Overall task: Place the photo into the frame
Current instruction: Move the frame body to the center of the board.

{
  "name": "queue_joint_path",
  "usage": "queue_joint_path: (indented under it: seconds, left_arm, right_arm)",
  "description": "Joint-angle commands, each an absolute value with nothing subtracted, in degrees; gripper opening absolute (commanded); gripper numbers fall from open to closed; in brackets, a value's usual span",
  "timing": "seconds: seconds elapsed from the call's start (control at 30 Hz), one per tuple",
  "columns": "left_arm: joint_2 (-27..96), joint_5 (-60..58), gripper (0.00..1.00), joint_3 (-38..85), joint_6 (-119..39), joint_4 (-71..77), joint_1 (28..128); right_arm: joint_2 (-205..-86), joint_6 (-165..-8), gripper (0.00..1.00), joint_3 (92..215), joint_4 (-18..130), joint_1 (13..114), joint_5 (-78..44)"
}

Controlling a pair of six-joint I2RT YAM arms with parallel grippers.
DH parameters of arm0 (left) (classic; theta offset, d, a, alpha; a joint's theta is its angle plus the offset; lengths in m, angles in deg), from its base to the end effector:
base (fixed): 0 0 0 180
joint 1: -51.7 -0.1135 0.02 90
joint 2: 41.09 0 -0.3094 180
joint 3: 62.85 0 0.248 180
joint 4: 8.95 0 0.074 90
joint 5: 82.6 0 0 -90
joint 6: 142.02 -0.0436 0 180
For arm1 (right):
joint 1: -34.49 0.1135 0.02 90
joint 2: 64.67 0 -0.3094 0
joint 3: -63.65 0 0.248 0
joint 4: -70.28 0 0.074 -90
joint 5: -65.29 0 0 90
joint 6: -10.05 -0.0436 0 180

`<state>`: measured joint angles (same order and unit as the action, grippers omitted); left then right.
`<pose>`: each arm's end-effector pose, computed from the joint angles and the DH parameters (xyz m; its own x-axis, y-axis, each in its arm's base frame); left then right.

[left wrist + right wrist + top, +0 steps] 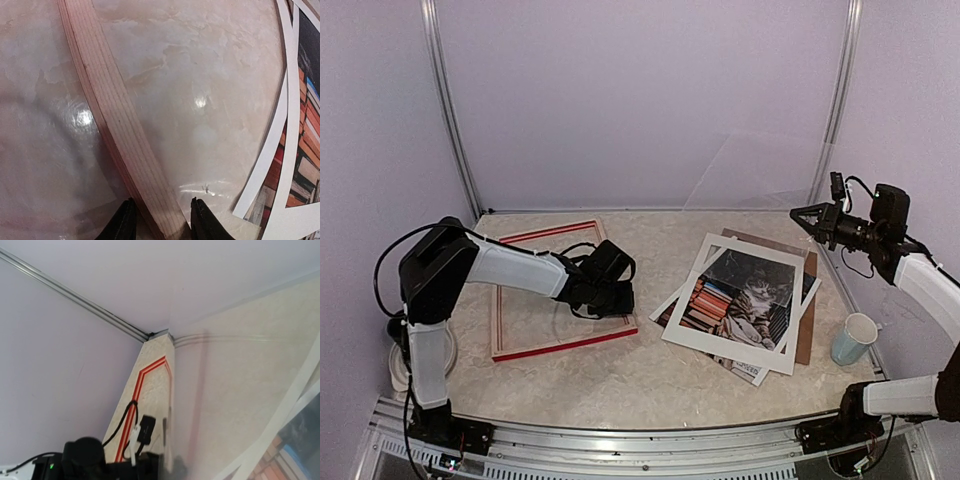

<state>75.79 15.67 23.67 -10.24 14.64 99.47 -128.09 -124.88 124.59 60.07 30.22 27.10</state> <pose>0.3023 -0.3237 0.1694 -0.8555 -0.0385 -0.5163 0.1419 0.9416 -0.3054 0.2297 0.0172 0.3573 -0.6626 0.4873 -0.5687 -0.3540 0.4654 0.8112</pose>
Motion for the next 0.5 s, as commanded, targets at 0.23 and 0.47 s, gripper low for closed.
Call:
queue_joint_path:
  seconds: [0.23, 0.47]
  left_arm:
    - [71.62, 11.84, 0.37, 14.71, -9.80, 16.97, 105.80]
    - [71.10, 11.98, 0.37, 14.00, -10.94, 16.56, 109.74]
  right_arm:
    - [-127.11, -126.03, 0.00, 125.05, 64.23, 29.57, 28.47]
    - [-127.75, -129.06, 0.00, 124.02, 68.31, 29.62, 30.60]
